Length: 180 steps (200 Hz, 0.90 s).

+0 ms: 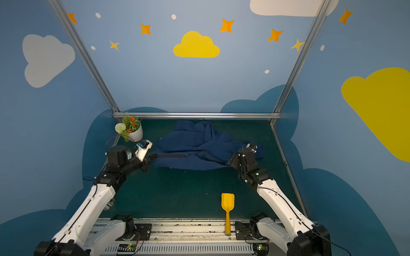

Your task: Zip up the jacket

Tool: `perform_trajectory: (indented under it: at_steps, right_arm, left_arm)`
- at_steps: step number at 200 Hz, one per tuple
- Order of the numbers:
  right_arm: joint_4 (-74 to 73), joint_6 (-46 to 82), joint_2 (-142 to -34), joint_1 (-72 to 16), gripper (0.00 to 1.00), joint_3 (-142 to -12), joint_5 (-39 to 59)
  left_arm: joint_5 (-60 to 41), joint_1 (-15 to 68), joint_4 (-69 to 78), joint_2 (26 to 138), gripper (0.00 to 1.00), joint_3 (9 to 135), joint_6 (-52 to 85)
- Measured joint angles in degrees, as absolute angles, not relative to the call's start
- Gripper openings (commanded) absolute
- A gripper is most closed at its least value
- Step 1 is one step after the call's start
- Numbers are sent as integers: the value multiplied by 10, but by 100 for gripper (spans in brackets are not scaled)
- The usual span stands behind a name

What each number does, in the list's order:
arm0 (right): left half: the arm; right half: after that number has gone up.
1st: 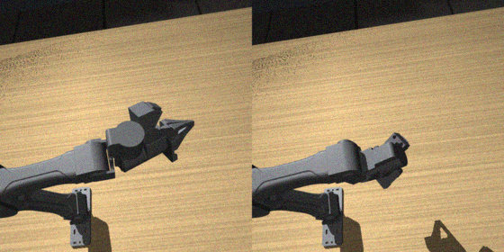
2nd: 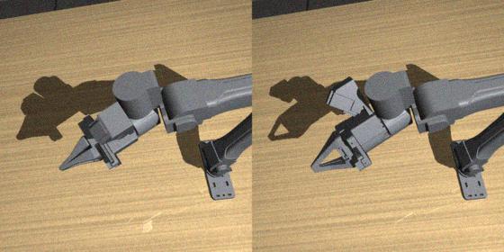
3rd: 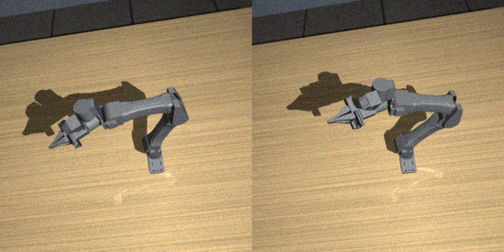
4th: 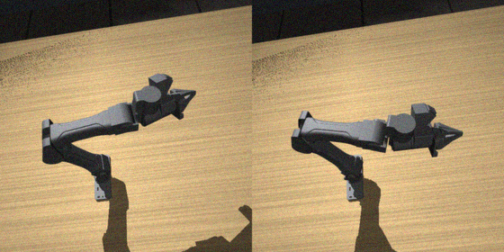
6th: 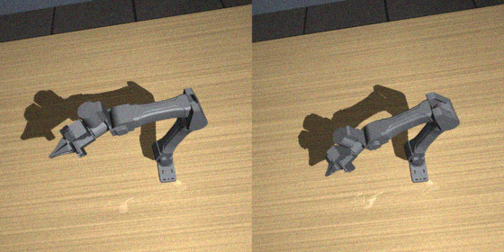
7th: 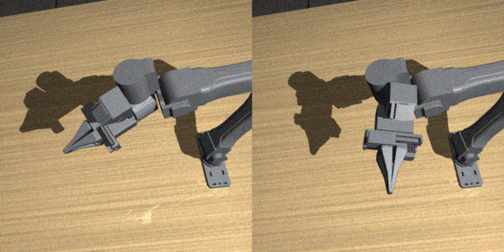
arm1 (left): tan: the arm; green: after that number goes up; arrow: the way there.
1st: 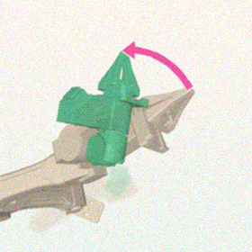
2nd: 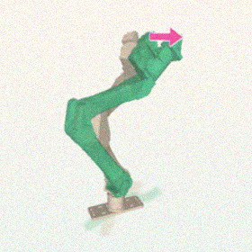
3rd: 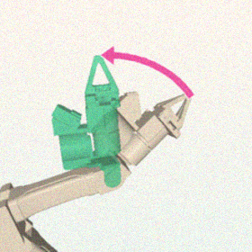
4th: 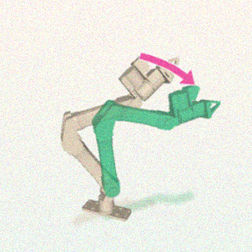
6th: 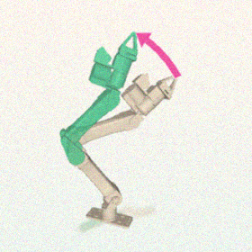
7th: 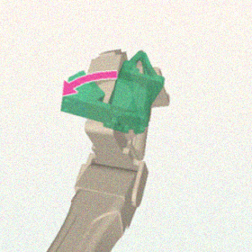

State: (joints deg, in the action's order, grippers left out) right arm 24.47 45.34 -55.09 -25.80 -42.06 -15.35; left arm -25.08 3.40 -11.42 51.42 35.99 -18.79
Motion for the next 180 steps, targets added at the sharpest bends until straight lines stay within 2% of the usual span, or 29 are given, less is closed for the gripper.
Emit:
perform_trajectory:
  at_steps: [35,56,67,83,103,157,165,175,180]
  right_arm:
    - [332,501,-490,-330,77,-437,-177]
    - [313,476,-498,-363,65,-438,-136]
    - [303,459,-524,-376,56,-449,-111]
    - [287,422,-598,-401,40,-493,-76]
    - [253,384,-688,-447,30,-553,-53]
    - [187,354,-803,-524,52,-605,-10]
    - [186,357,-808,-527,55,-604,-9]
    - [185,359,-810,-528,58,-601,-9]
    - [186,361,-810,-529,60,-600,-9]
  left_arm:
    - [-272,39,-150,403,8,305,-194]
    - [-284,40,-155,345,9,274,-198]
    - [-289,41,-159,317,10,256,-200]
    - [-290,42,-175,279,11,231,-203]
    - [-290,42,-195,241,12,217,-202]
    - [-294,42,-215,194,13,213,-179]
    - [-294,42,-216,192,21,213,-176]
    - [-300,42,-220,194,41,213,-170]
    - [-305,42,-222,197,46,214,-166]
